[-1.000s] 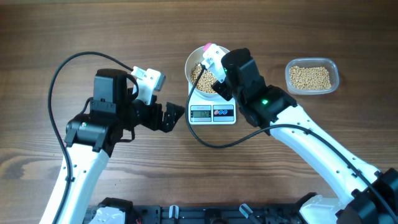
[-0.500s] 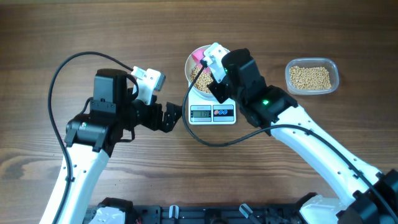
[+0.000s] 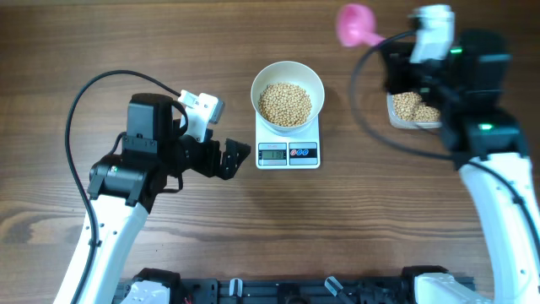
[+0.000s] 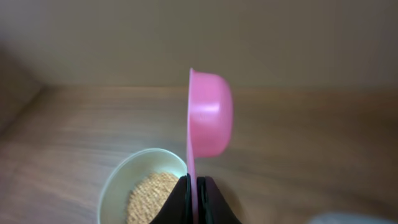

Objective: Scoop item into bowl and weigh 150g on scale
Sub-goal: 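Move the empty pink scoop right back to the soybean tub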

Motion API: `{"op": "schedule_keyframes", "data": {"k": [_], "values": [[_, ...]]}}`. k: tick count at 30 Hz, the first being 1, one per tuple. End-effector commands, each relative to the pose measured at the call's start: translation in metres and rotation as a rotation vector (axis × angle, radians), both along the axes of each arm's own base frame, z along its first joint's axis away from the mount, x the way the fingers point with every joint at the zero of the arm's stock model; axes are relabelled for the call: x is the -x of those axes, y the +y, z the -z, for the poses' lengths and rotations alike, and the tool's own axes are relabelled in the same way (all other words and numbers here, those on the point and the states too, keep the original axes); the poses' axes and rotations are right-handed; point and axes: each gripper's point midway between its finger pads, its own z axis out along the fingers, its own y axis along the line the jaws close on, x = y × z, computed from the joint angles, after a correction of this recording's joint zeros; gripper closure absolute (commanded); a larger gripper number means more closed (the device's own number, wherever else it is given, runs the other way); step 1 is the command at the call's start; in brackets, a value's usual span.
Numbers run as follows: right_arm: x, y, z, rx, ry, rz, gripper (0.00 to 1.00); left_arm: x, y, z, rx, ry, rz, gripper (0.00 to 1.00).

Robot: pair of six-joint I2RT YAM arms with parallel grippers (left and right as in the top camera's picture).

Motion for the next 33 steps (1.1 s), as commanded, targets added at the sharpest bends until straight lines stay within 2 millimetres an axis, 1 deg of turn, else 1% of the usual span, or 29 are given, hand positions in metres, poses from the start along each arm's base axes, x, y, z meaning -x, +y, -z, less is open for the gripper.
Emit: {"op": "schedule_keyframes", "data": {"k": [1, 3, 5, 6, 9, 11, 17, 23, 33], "values": [[0.007, -0.046, 0.007, -0.044, 0.061, 0.071, 0.96, -0.001, 0.000, 0.001, 0.014, 0.010, -0.003, 0.00], [0.014, -0.075, 0.017, 0.011, 0.086, 0.110, 0.96, -0.001, 0.000, 0.001, 0.014, 0.010, -0.003, 0.00], [0.021, -0.099, 0.026, 0.034, 0.121, 0.153, 0.96, -0.001, 0.000, 0.001, 0.013, 0.010, -0.003, 0.00], [0.026, -0.108, 0.031, 0.041, 0.141, 0.171, 0.96, -0.001, 0.000, 0.001, 0.014, 0.010, -0.003, 0.00], [0.037, -0.127, 0.040, 0.062, 0.184, 0.201, 0.96, -0.001, 0.000, 0.001, 0.014, 0.010, -0.003, 0.00], [0.041, -0.131, 0.044, 0.068, 0.200, 0.206, 0.96, -0.001, 0.000, 0.001, 0.013, 0.010, -0.003, 0.00], [0.049, -0.131, 0.052, 0.132, 0.226, 0.165, 0.96, -0.001, 0.000, 0.001, 0.014, 0.010, -0.003, 0.00], [0.050, -0.147, 0.057, 0.207, 0.248, 0.227, 0.96, -0.001, 0.000, 0.001, 0.014, 0.010, -0.003, 0.00], [0.049, -0.147, 0.074, 0.187, 0.304, 0.219, 0.96, -0.001, 0.000, 0.001, 0.014, 0.010, -0.003, 0.00]]}}
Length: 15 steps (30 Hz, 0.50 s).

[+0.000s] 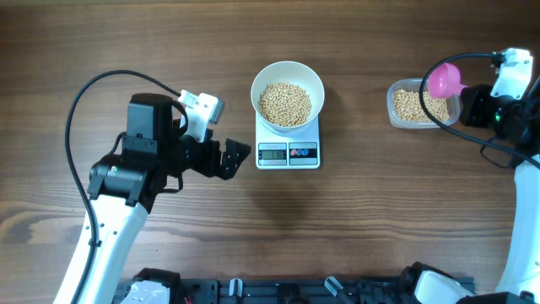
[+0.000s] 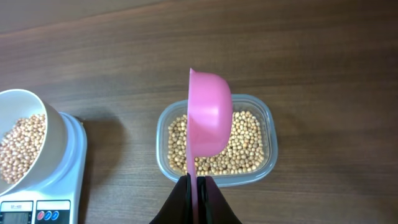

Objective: Scoop item into bowl and weigh 150g on scale
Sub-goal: 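Move the empty pink scoop right back to the soybean tub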

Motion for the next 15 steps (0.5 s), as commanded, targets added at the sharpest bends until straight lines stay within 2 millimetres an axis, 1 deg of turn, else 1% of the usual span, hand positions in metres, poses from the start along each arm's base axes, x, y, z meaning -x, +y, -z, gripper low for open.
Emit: {"op": "schedule_keyframes", "data": {"k": [1, 5, 15], "values": [[-0.0019, -0.0034, 0.0080, 0.008, 0.030, -0.003, 0.96, -0.0006, -0.0002, 0.0005, 0.014, 0.010, -0.003, 0.00], [-0.0033, 0.0011, 0.0068, -0.012, 0.020, -0.022, 0.96, -0.0006, -0.0002, 0.0005, 0.014, 0.010, -0.003, 0.00], [-0.0096, -0.0005, 0.0005, -0.001, -0.019, -0.030, 0.96, -0.0006, -0.0001, 0.0005, 0.013, 0.010, -0.003, 0.00]]}}
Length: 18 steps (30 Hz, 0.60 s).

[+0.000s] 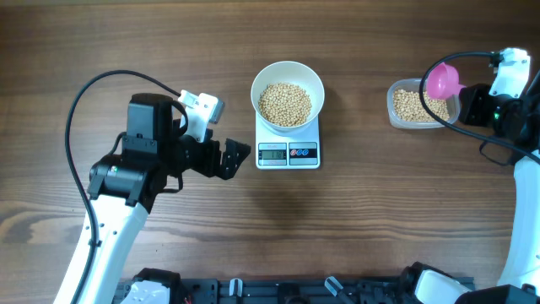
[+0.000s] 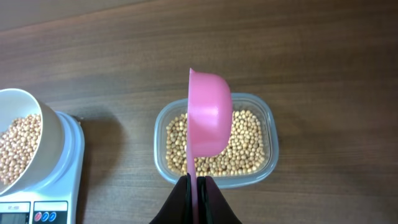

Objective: Scoop item into bowl and weigh 150g on scale
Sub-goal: 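Move the empty pink scoop right back to the soybean tub, then lower the pink scoop into the soybeans and drag it through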

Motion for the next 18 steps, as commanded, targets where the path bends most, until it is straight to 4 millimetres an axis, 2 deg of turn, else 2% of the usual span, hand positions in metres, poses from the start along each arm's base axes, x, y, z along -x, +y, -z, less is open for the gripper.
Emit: {"op": "schedule_keyframes", "data": {"k": [1, 12, 18], "values": [[-0.0056, 0.0013, -0.0055, 0.003, -0.030, -0.030, 0.96, -0.0006, -0.0001, 0.0004, 0.014, 0.009, -0.003, 0.00], [-0.0054, 0.0012, -0.0053, 0.008, -0.029, -0.034, 0.96, -0.0007, -0.0002, 0.0003, 0.014, 0.009, -0.003, 0.00], [-0.0013, -0.0007, -0.0008, 0.115, -0.017, -0.122, 0.96, -0.0007, -0.0002, 0.0003, 0.014, 0.009, -0.003, 0.00]]}}
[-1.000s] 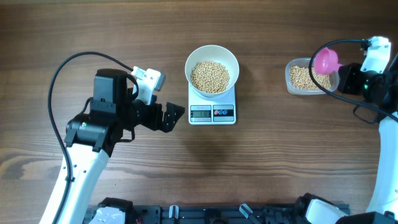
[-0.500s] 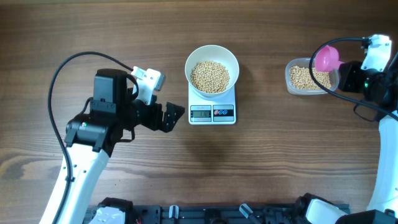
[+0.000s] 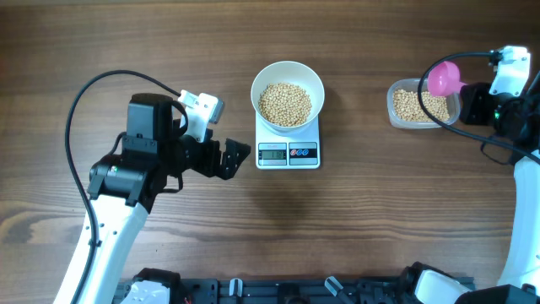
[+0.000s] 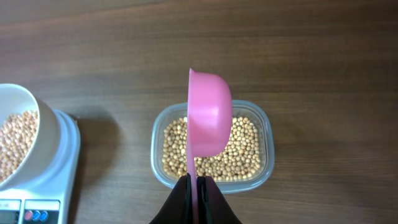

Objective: Scoop item into bowl and weigh 150g on scale
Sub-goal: 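Lower the pink scoop into the soybeans and drag it through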

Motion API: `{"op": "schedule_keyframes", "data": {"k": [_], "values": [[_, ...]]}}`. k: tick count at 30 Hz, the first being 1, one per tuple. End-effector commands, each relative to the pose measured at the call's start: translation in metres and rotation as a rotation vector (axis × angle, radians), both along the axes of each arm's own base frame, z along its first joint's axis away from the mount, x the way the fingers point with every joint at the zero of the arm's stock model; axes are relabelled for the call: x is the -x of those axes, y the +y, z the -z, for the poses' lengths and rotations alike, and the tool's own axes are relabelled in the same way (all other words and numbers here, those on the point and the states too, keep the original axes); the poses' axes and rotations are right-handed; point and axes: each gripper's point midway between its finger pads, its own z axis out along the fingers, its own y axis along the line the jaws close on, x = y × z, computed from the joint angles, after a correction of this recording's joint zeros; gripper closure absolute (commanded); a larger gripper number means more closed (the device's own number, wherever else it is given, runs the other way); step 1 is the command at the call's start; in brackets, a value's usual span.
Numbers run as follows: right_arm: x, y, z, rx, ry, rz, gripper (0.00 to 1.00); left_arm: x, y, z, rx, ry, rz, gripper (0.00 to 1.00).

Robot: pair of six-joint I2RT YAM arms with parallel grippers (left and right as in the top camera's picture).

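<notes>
A white bowl (image 3: 288,84) holding soybeans stands on the small digital scale (image 3: 288,154) at the table's middle. My right gripper (image 4: 195,184) is shut on the handle of a pink scoop (image 4: 209,112), held on its side above the clear plastic tub of soybeans (image 4: 211,146). In the overhead view the scoop (image 3: 443,78) hangs over the tub (image 3: 419,105) at the far right. My left gripper (image 3: 236,158) hovers left of the scale, its jaws apart and empty.
The left arm's black cable (image 3: 93,93) loops over the table at the left. The scale's edge and bowl (image 4: 22,146) show at the left of the right wrist view. Bare wooden tabletop (image 3: 354,219) lies in front.
My right gripper with the scoop has shifted slightly; the tub sits a little lower and more centred under the scoop in the wrist view. The left arm has not moved.
My right gripper first held the pink scoop high near the bowl on the scale. Then it was over the tub of soybeans at the far right, and it has stayed there with small shifts. The left arm kept still.
</notes>
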Motion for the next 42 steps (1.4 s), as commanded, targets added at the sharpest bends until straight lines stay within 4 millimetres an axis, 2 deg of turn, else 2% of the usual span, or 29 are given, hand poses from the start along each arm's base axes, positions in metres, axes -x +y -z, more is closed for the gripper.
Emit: {"op": "schedule_keyframes", "data": {"k": [1, 7, 11, 17, 24, 30, 37, 42], "values": [[0.002, -0.002, 0.003, 0.097, 0.010, -0.090, 0.96, -0.001, 0.000, 0.000, 0.014, 0.009, -0.003, 0.00], [0.009, -0.001, 0.023, 0.196, 0.061, -0.217, 0.96, -0.001, 0.000, 0.000, 0.014, 0.009, -0.003, 0.00], [0.008, 0.001, 0.033, 0.197, 0.090, -0.228, 0.96, -0.001, 0.000, 0.000, 0.014, 0.009, -0.003, 0.00], [0.010, -0.017, 0.059, 0.322, 0.210, -0.188, 0.96, -0.001, 0.000, 0.000, 0.014, 0.009, -0.003, 0.00], [0.004, -0.017, 0.064, 0.333, 0.212, -0.192, 0.96, -0.001, 0.000, 0.000, 0.014, 0.009, -0.003, 0.00], [0.001, -0.023, 0.077, 0.342, 0.250, -0.170, 0.96, -0.001, 0.000, 0.000, 0.014, 0.009, -0.003, 0.00], [-0.004, -0.010, 0.095, 0.317, 0.289, -0.203, 0.96, -0.001, 0.000, 0.000, 0.014, 0.009, -0.003, 0.00], [-0.006, 0.010, 0.113, 0.304, 0.337, -0.266, 0.96, -0.001, 0.000, 0.000, 0.013, 0.009, -0.003, 0.00]]}}
